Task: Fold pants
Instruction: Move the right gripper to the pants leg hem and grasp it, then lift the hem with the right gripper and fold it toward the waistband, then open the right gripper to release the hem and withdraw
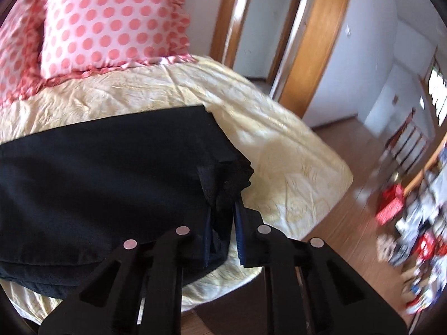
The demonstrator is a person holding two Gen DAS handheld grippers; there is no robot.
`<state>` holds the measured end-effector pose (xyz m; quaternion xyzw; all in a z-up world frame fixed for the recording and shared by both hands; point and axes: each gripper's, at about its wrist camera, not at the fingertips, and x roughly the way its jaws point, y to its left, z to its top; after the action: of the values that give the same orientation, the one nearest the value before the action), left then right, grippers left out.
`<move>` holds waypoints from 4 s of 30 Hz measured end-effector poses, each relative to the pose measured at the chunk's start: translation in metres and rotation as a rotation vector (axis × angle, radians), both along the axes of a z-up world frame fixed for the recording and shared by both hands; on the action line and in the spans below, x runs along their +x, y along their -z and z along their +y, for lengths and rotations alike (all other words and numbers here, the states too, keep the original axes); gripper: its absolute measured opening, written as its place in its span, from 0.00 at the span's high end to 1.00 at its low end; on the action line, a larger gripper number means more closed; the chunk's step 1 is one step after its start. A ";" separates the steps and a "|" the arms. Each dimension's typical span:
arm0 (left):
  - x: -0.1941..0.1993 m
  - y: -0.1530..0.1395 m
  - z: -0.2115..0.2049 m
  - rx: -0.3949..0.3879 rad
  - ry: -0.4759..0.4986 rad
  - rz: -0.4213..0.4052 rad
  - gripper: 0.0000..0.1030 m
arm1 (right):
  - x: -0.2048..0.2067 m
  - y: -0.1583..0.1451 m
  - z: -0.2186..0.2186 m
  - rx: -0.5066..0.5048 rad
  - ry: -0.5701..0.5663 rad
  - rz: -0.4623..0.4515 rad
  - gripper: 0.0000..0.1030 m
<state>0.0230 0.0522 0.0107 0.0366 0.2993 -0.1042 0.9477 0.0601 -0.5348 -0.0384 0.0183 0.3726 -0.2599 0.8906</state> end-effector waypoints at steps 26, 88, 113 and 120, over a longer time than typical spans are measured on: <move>0.000 -0.004 0.003 -0.046 -0.024 0.003 0.02 | 0.069 -0.062 0.314 0.600 -1.071 -0.231 0.88; -0.045 -0.046 0.187 -0.300 -0.498 -0.139 0.02 | 0.061 -0.010 0.474 0.032 -1.133 -0.013 0.57; -0.053 -0.017 0.289 -0.664 -0.646 0.025 0.02 | 0.042 0.001 0.432 0.405 -1.198 -0.133 0.56; -0.038 -0.006 0.319 -0.823 -0.652 0.091 0.02 | 0.042 0.001 0.434 0.390 -1.194 -0.135 0.55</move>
<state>-0.0149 0.3712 0.0162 -0.4381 0.2705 0.0857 0.8530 0.1019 -0.1006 -0.0392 -0.0145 0.3020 0.3566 0.8840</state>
